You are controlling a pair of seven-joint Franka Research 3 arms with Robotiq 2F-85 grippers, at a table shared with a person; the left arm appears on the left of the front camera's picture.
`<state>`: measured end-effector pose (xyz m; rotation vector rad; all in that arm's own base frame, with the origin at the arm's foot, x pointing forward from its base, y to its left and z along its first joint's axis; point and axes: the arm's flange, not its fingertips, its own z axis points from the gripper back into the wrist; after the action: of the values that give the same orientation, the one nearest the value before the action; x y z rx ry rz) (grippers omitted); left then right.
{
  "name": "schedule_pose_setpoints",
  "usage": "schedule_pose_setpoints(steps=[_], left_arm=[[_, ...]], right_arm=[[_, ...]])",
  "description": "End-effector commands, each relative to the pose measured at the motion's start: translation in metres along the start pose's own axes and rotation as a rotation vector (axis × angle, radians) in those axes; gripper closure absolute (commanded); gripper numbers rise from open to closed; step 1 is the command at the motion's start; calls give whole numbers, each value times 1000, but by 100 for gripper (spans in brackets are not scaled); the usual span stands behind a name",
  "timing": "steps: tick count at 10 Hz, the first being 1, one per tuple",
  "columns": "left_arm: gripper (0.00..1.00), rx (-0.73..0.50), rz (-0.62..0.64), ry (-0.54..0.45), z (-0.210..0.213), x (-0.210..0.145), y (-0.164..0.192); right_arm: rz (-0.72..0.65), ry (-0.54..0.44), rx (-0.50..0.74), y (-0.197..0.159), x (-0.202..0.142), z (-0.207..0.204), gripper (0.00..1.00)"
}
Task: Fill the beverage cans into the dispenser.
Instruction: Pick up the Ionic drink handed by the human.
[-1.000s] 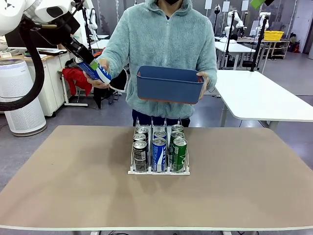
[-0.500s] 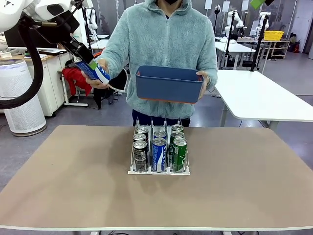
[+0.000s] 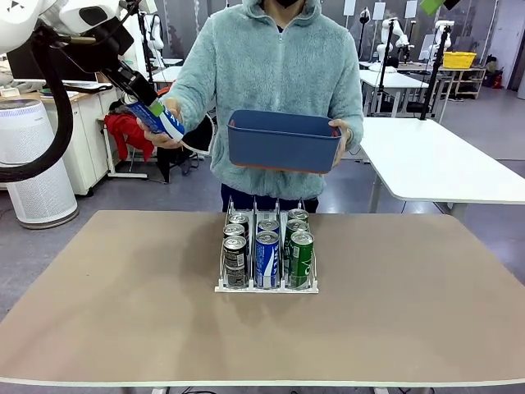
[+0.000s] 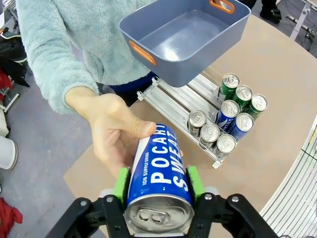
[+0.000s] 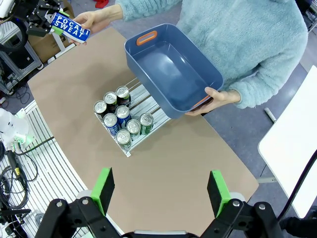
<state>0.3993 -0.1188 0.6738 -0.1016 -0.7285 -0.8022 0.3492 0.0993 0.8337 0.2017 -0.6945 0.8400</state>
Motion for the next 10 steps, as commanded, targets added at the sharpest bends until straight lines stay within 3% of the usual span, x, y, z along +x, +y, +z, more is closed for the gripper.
schedule_pose_setpoints(steps=[1,10], left_arm=[[100,0,1,1,0,-1,0],[100,0,1,1,0,-1,0]], right_arm=[[0,2,-1,1,1,-1,0],[0,2,-1,1,1,-1,0]])
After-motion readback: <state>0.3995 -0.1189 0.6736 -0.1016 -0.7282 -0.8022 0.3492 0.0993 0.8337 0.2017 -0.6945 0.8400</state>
